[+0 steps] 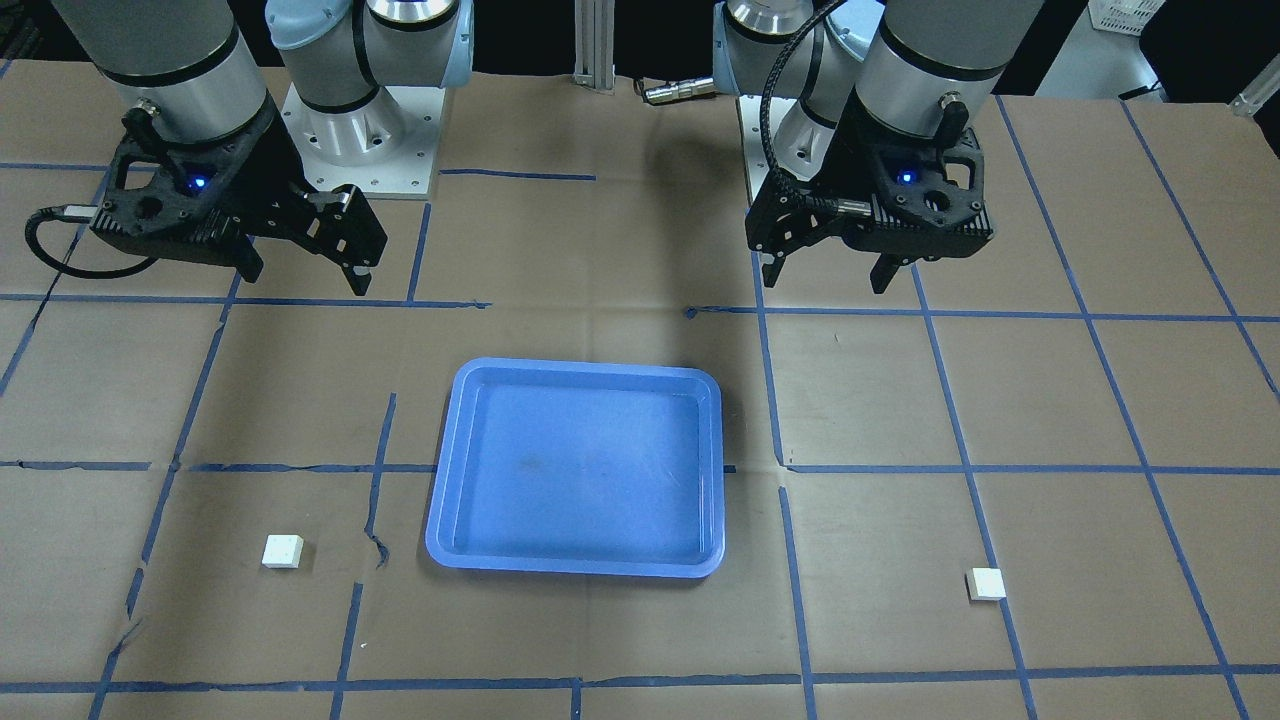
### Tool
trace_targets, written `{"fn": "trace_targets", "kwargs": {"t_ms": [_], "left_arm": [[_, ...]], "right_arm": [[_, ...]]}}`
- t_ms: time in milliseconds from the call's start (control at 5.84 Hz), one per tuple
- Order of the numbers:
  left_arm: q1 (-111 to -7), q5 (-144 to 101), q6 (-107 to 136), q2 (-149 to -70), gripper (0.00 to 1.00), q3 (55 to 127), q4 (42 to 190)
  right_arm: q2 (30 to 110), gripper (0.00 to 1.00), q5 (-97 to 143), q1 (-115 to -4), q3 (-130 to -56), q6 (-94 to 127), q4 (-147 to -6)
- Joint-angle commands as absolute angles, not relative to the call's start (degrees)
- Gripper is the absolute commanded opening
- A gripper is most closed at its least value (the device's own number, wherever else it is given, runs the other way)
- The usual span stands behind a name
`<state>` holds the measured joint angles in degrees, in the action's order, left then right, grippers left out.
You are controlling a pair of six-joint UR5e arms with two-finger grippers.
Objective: Assemble white blocks and place on blue tray
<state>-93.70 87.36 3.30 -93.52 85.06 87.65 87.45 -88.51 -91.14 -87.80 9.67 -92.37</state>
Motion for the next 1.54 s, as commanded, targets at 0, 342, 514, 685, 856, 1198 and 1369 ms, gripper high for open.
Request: {"fn": "trace_targets", "kwargs": {"t_ms": [0,342,514,685,856,1198,1369], "left_arm": [[-93.69,87.36,3.34,-93.52,0.99,84.9,87.63],[-93.6,87.28,3.34,-93.52,0.99,84.82,87.63],[-93.6,87.1,3.34,-93.52,0.99,84.81,87.54],[-93.6,87.01,3.34,-93.6,0.99,84.81,87.54],[-92.91,87.01,2.64,-93.78,0.99,84.9,87.37],[-88.61,86.75,-4.5,-95.26,0.99,86.57,84.65],[-88.51,86.84,-7.53,-95.62,0.99,86.66,83.94]], "right_arm": [[87.45,1.0,-88.51,-91.14,-87.8,9.67,-92.37],[87.45,1.0,-88.51,-91.14,-87.8,9.67,-92.37],[87.45,1.0,-88.59,-91.14,-87.8,9.67,-92.29],[87.45,1.0,-88.51,-91.14,-87.72,9.67,-92.46],[87.45,1.0,-88.59,-91.14,-87.71,9.67,-92.37],[87.36,1.0,-88.16,-91.06,-87.89,9.49,-92.11],[87.45,1.0,-87.98,-91.05,-88.33,9.06,-92.28]]}}
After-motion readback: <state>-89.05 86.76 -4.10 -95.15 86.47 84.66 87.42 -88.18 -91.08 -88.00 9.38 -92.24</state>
